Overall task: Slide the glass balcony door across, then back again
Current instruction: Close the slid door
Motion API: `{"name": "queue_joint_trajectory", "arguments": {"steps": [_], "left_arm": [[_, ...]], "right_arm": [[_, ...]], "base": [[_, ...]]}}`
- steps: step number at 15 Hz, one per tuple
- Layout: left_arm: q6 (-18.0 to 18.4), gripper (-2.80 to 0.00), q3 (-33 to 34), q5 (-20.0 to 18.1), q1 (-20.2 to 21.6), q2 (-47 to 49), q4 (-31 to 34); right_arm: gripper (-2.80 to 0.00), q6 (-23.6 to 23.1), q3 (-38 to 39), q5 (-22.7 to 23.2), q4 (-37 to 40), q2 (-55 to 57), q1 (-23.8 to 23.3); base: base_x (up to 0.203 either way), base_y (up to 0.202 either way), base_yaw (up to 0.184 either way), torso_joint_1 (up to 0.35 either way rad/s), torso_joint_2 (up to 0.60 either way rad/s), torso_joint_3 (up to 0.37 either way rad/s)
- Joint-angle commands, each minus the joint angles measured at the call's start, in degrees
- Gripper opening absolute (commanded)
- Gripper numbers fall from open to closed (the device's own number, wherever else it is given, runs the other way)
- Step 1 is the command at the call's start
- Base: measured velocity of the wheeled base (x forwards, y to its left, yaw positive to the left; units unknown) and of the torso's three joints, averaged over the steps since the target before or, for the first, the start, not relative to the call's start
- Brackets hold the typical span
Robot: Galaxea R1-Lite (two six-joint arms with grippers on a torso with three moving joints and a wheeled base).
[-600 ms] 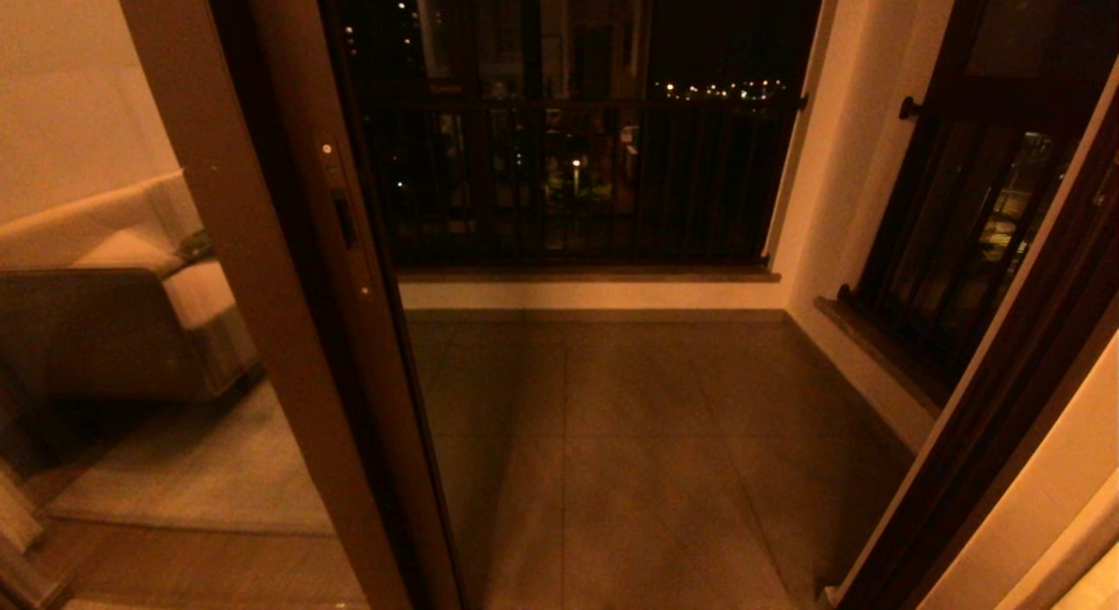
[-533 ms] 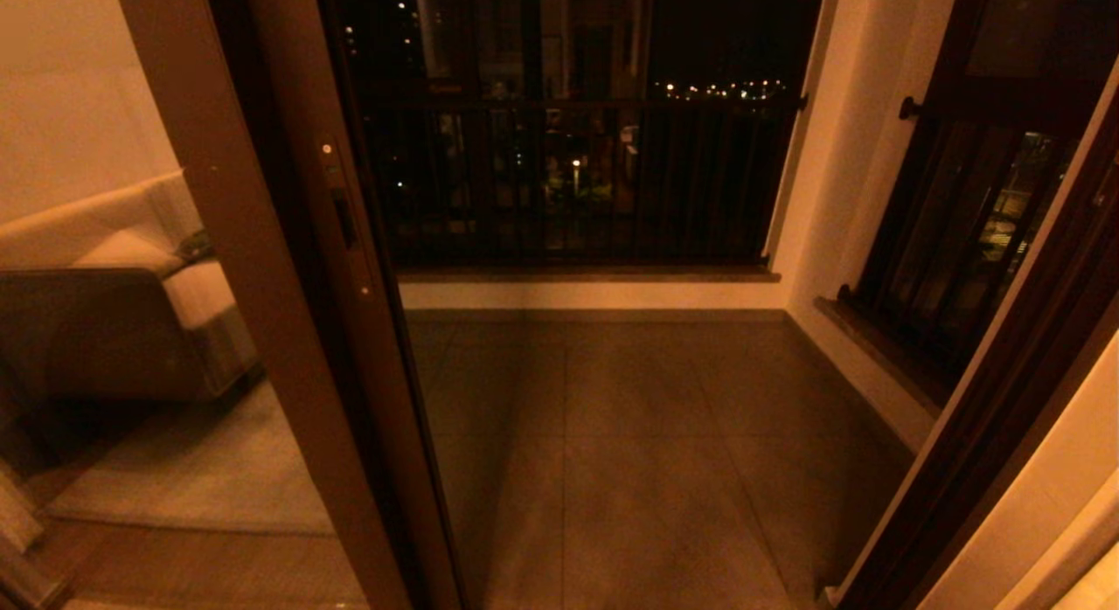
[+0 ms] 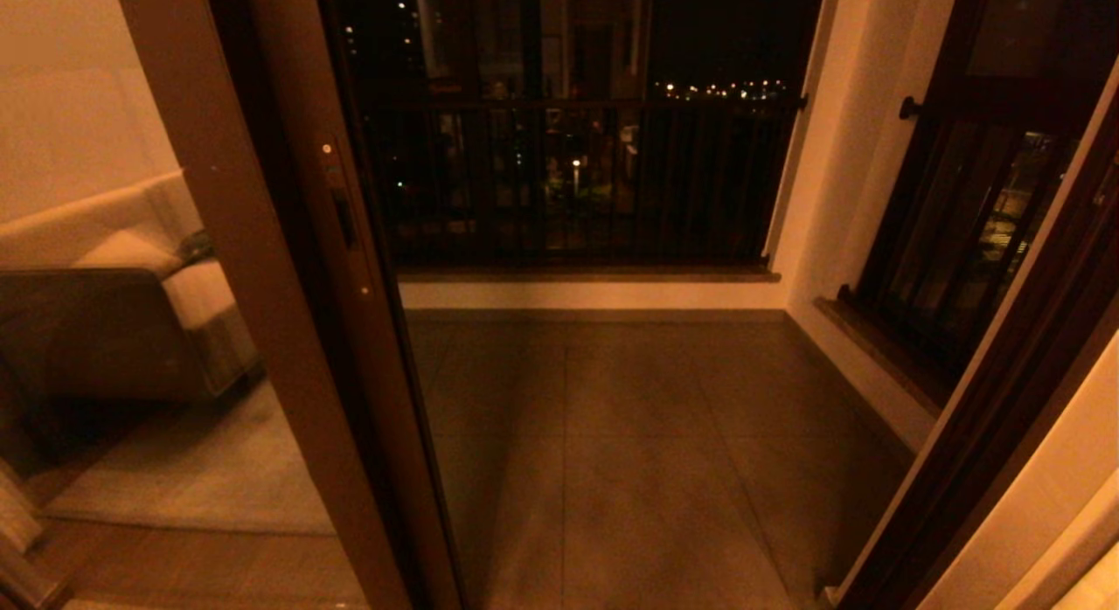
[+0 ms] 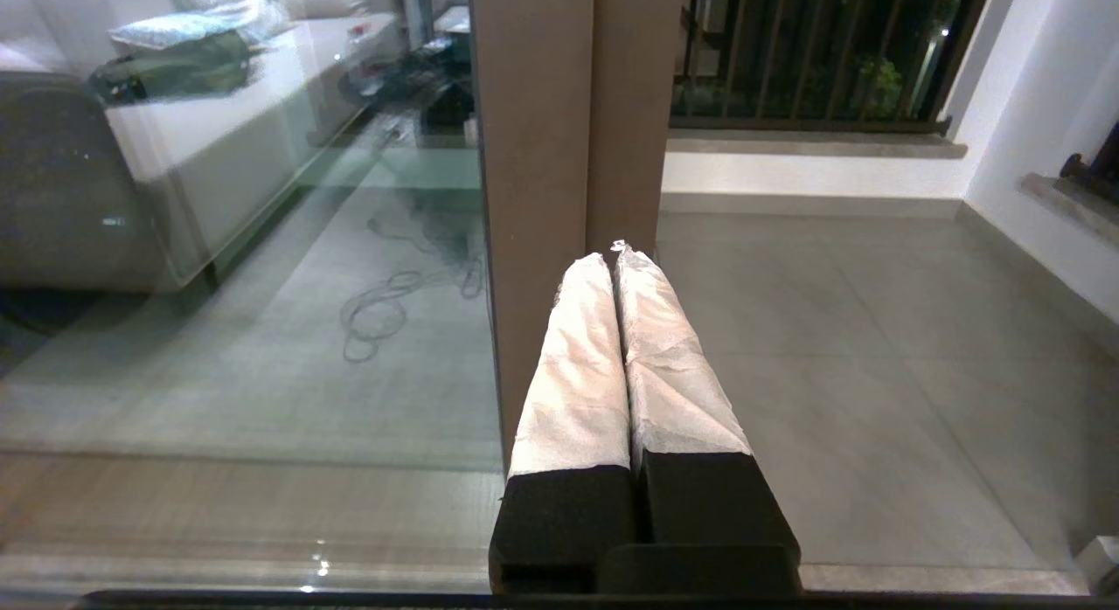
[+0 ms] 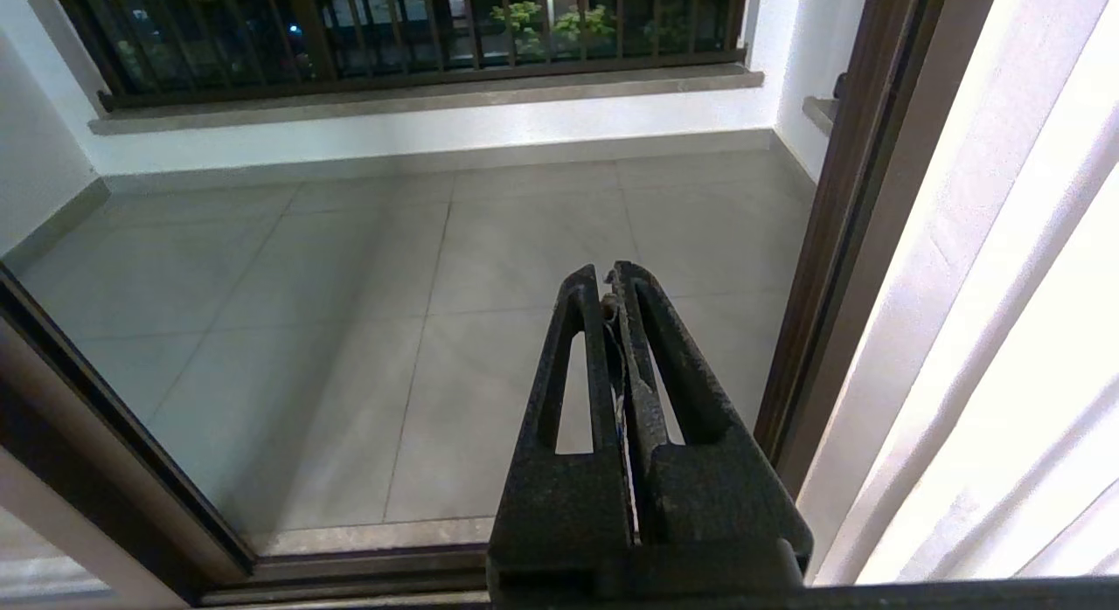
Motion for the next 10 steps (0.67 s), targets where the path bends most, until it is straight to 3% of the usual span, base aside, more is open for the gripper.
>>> {"name": "queue_joint_trajectory", "arguments": {"steps": [1,6,10], "left_arm": [[0.0,-2.80,1.8,0.0,0.0,0.1,0.0],[0.0,-2.80,-0.7,-0.3,0.0,0.2,0.2],[0.3,-2.80,-23.6,-4.1,0.0,10.9,5.0]], "right_arm": [[-2.80,0.0,0.0,0.0,0.0,0.0,0.1],[-2.80,0.0,0.0,0.0,0.0,0.0,0.0],[-2.80,0.0,0.0,0.0,0.0,0.0,0.0]], "base": [[0.000,0.000,0.000,0.000,0.00,0.000],[0.000,0.000,0.000,0.000,0.00,0.000],[0.000,0.000,0.000,0.000,0.00,0.000]]}}
